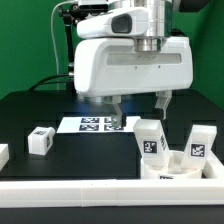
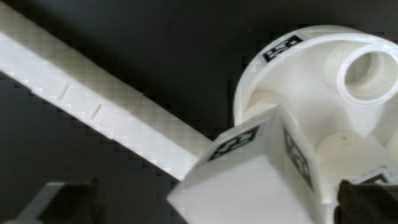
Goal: Assemble stool
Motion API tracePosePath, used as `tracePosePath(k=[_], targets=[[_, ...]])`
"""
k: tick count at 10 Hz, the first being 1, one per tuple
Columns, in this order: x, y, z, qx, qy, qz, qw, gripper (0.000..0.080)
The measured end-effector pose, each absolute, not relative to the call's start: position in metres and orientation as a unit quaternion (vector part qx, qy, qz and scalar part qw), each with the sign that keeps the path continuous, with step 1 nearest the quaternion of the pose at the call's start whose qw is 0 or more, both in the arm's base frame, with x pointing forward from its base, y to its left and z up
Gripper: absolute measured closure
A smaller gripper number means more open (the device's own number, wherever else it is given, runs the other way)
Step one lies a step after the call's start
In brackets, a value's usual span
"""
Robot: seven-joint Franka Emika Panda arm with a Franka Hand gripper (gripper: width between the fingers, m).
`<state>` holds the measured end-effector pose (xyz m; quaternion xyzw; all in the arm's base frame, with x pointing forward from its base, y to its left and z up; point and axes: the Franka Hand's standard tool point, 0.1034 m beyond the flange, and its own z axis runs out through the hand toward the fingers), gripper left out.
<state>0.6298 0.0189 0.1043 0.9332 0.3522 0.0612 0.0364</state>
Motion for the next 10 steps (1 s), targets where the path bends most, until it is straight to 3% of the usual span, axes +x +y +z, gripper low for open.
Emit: tracePosePath(k=[3,10], targets=[[0.628,0.027,0.102,0.883,0.463,0.044,0.053,0.015],[0.626,0.043,0.089,0.875,0.48,0.037,0.048,0.0162]])
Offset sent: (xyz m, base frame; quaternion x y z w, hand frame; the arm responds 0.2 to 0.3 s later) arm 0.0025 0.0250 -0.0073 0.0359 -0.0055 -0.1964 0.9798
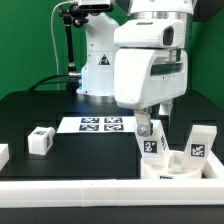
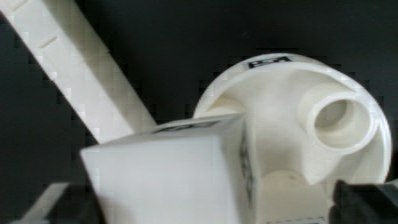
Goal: Assemble stool
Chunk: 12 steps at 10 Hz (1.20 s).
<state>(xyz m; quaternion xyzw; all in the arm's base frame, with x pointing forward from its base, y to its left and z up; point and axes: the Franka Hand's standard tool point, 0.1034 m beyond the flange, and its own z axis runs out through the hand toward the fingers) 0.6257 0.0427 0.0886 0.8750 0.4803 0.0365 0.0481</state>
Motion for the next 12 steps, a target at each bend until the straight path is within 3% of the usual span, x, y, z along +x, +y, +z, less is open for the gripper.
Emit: tracePosePath(k=[2,6,12], targets=[[0.626,0.0409,0.089,0.876,0.479,0.037,0.048,0.0459],[0.626,0.0404,0.0889,0.889,0.454,0.038,0.047,0.0459],[0.6248,0.0397,0.0874,0.981,0.185,0.045,0.03,0.0459]])
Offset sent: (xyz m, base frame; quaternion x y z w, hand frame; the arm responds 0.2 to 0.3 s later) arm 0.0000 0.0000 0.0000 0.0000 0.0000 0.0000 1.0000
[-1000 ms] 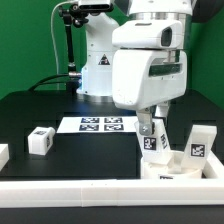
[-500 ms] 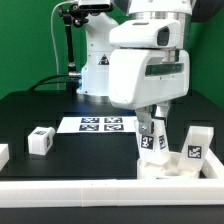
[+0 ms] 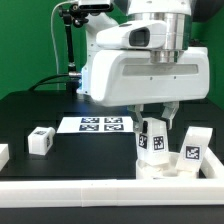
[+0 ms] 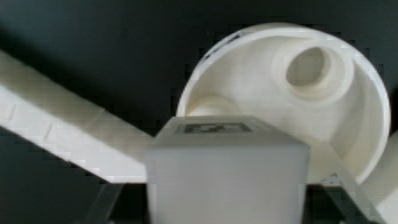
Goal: Assemble stool
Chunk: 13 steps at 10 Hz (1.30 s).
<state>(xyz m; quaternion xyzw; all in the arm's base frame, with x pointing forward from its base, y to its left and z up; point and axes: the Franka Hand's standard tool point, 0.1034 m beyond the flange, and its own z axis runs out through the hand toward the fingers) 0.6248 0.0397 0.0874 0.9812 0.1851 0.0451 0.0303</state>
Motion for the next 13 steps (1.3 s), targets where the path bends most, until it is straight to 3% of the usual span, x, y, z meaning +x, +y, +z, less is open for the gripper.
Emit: tracePosePath(k=[8,13], targets=[[0.6313,0.0349,0.0867,0.994,-0.098,0.052,0.003,0.0459],[0.632,0.0352,0.0855,0.953,-0.294,0.054,-0.036,0.0459]])
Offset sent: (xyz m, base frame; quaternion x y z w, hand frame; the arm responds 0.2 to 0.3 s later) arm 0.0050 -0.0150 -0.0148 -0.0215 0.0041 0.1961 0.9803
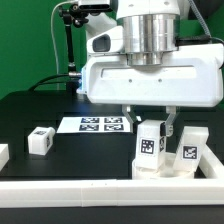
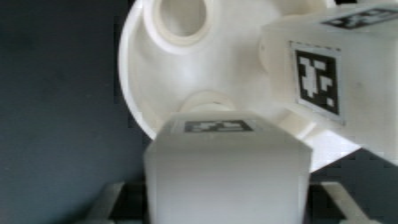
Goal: Assemble stool
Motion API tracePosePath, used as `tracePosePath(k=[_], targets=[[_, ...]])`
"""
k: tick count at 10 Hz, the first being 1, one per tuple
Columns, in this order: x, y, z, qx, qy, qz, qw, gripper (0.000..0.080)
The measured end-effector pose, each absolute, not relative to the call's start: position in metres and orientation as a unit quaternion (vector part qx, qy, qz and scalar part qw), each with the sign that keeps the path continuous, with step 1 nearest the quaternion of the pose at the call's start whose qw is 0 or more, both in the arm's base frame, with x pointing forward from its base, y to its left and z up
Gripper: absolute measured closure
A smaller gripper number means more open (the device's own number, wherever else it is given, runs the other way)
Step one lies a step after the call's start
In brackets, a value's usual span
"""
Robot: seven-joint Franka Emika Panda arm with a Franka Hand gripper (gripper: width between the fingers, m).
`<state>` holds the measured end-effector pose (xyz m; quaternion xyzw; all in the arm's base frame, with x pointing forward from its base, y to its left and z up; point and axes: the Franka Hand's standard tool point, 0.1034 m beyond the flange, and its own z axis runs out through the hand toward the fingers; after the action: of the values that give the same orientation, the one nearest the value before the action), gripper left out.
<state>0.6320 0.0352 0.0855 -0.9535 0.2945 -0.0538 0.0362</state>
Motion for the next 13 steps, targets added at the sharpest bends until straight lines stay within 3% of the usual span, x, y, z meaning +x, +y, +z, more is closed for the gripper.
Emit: tracePosePath(k=[2,8,13], targets=[[0.632,0.035,0.085,-0.928,0.365,-0.05,0.049,0.0459],[0.632,0.044,0.086,-0.822,0.565,-0.031,0.061,0.0459],[0.632,0.047,0.086,-0.76,0.646,-0.021,0.071,0.0459]])
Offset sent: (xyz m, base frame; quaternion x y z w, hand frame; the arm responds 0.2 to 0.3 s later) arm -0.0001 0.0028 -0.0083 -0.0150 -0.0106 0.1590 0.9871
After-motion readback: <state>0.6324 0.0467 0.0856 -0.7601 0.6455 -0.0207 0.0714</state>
